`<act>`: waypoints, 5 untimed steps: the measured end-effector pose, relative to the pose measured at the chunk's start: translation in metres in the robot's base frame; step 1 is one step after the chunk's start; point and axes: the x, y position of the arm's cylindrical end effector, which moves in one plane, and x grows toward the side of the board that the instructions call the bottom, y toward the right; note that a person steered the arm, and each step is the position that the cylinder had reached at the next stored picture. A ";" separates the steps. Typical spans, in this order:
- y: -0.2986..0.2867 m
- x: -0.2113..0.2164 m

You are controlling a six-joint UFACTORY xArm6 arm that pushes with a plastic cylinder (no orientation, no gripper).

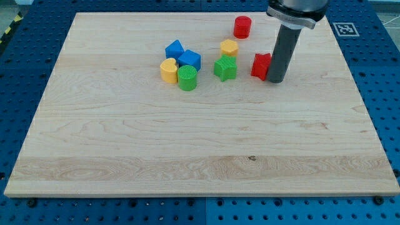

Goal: Move the red star closer to the green star

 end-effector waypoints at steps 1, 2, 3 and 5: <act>-0.004 0.000; 0.031 0.012; 0.066 -0.004; 0.055 -0.039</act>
